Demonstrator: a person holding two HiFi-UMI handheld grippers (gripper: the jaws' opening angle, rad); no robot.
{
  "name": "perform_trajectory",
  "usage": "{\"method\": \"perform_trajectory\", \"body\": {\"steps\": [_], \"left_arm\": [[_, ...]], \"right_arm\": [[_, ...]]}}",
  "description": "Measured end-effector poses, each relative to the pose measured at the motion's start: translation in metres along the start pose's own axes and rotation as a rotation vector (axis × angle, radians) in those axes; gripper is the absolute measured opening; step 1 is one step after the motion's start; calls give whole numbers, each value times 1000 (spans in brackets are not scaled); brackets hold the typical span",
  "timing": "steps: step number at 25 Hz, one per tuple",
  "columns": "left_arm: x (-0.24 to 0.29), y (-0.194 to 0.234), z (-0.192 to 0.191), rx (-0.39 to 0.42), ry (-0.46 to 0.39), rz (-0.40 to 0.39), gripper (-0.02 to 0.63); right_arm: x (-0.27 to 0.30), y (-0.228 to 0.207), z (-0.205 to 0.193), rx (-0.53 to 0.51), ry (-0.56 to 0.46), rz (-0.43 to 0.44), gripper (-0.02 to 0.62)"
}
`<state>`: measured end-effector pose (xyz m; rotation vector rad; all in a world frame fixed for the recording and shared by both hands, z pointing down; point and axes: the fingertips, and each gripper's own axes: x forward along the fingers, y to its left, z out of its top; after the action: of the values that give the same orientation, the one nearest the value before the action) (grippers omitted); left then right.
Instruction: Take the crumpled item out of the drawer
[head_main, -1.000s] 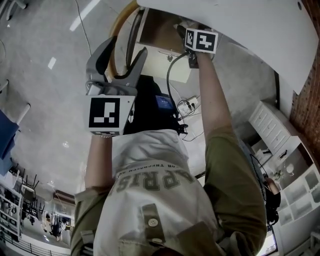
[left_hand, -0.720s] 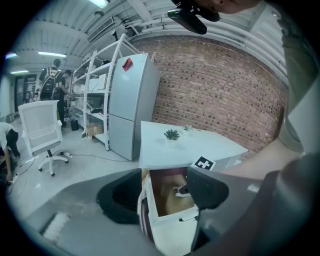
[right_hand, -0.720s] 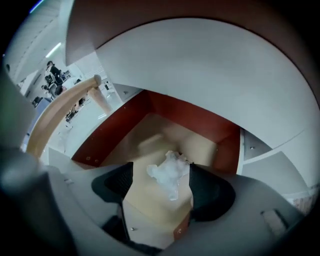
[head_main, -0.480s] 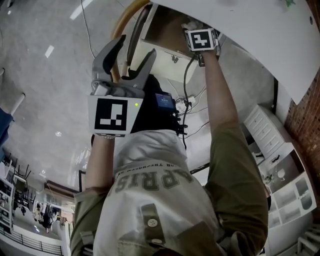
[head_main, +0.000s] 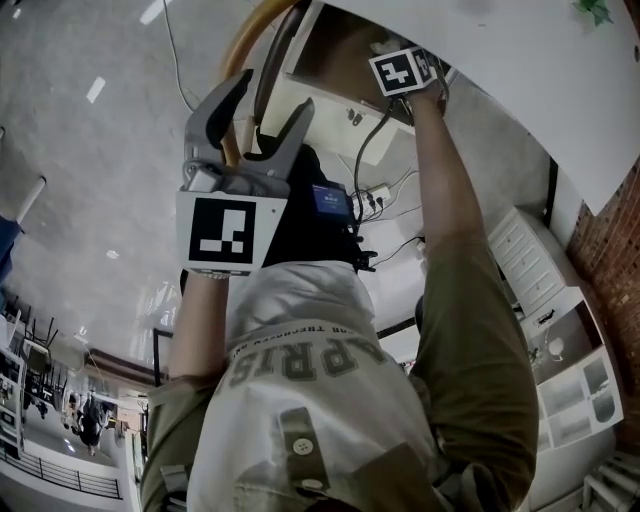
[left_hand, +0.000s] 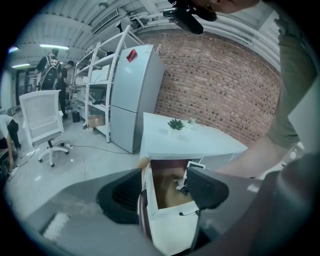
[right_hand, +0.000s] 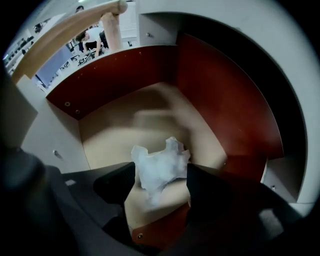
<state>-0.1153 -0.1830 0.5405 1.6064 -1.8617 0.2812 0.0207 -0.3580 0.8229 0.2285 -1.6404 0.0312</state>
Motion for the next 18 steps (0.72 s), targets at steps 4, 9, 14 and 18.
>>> {"method": "perform_trajectory", "body": {"steps": [4, 9, 14, 18], "left_arm": [[2, 1, -5, -5, 14, -2, 295], [5, 3, -12, -15, 21, 2, 295], [3, 7, -15, -21, 21, 11, 295], [0, 10, -12, -15, 10, 14, 295]], "right_arm": [[6, -2, 1, -47, 8, -33, 307], [11, -4, -2, -99, 5, -62, 240], [11, -2, -1, -185, 2, -88, 123], [7, 1, -4, -232, 10, -81, 92]]}}
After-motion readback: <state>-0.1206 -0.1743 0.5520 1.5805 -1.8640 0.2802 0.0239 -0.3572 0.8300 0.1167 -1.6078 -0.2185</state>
